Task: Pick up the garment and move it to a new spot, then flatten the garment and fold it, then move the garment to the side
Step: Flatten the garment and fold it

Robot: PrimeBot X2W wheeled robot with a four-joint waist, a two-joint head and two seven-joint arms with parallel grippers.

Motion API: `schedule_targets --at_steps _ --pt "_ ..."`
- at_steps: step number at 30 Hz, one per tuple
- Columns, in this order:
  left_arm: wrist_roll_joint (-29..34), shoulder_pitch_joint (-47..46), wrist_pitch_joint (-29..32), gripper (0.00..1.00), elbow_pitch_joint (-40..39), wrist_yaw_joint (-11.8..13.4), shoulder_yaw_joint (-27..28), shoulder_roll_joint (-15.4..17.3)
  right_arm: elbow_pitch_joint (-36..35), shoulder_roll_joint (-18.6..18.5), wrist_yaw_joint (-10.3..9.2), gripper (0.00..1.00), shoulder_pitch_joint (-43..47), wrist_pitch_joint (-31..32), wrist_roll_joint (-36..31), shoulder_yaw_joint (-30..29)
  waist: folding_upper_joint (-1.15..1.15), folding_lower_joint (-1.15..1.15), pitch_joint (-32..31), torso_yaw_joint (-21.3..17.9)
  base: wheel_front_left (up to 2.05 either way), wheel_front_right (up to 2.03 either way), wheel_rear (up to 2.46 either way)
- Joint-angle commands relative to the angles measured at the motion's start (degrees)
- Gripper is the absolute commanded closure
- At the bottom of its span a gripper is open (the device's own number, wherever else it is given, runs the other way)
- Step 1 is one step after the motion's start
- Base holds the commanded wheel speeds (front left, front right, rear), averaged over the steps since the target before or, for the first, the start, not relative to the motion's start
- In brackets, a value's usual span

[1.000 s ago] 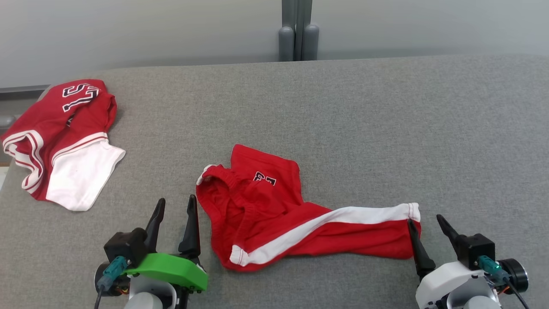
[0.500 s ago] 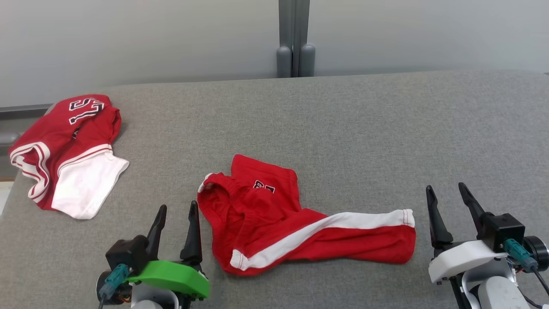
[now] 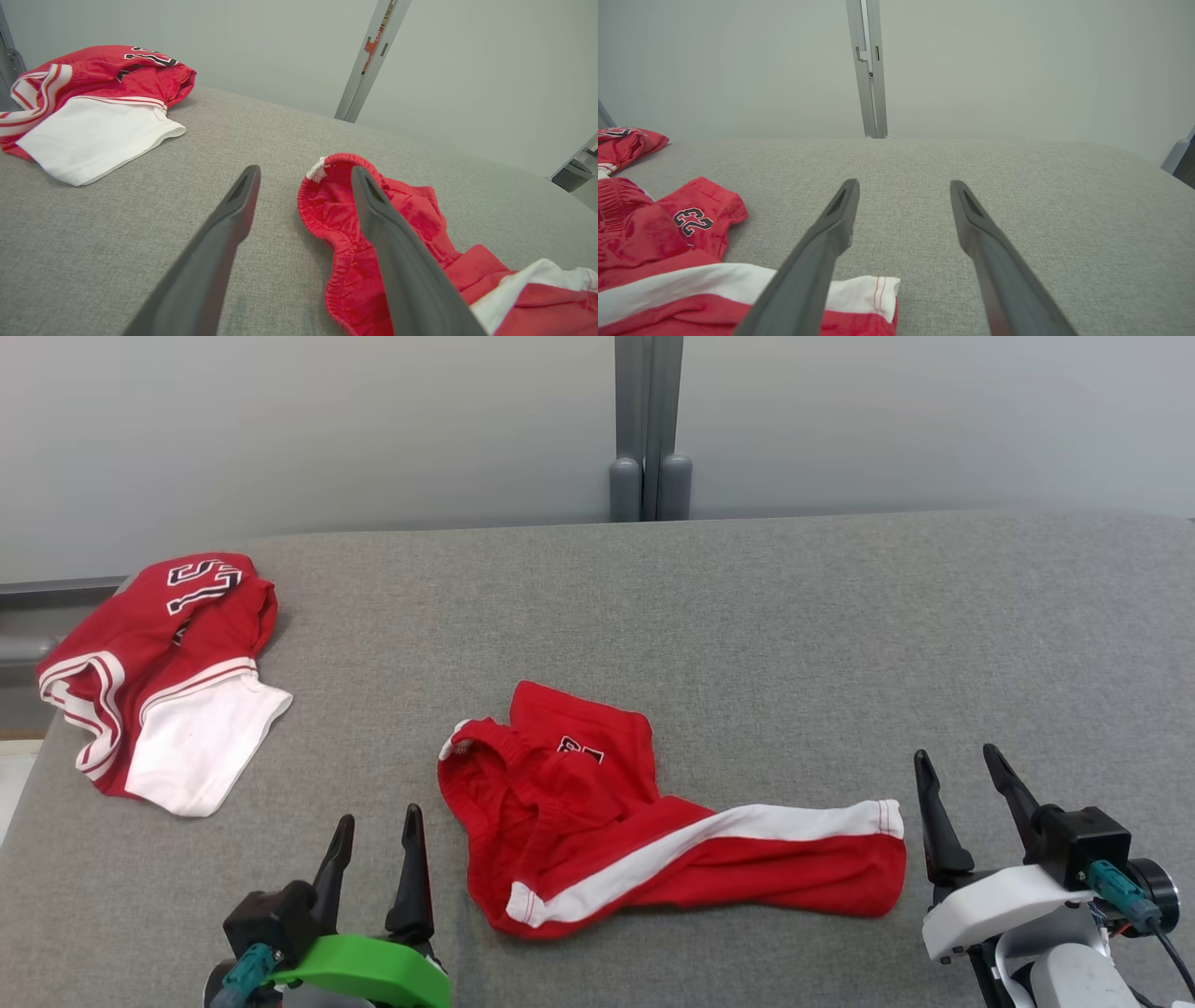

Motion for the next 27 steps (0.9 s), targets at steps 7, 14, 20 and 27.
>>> schedule_targets --at_steps 7,14,20,27 --pt "1.3 0.8 0.0 0.00 0.3 0.2 0.2 0.1 0.6 -0.2 -0.08 0.00 0.3 -0.1 -0.4 -0.3 0.00 0.00 -0.1 -0.2 0.00 0.00 0.00" --pt "1.4 -0.4 4.1 0.00 3.3 -1.3 -2.5 1.0 1.0 -0.2 -0.08 0.00 0.5 -0.1 -0.7 0.0 0.00 0.00 -0.1 -0.3 0.00 0.00 0.00" --pt "-0.5 -2.2 19.4 0.00 0.2 -2.9 -7.4 4.8 1.7 -0.2 -0.08 0.00 0.6 -0.1 -1.1 -0.2 0.00 0.00 0.0 -0.3 0.00 0.00 0.00" --pt "-4.6 -2.3 33.6 0.00 -4.9 -3.4 -12.3 9.3 2.7 -0.2 -0.08 0.00 0.7 -0.1 -1.9 0.0 0.00 0.00 0.1 -1.4 0.00 0.00 0.00"
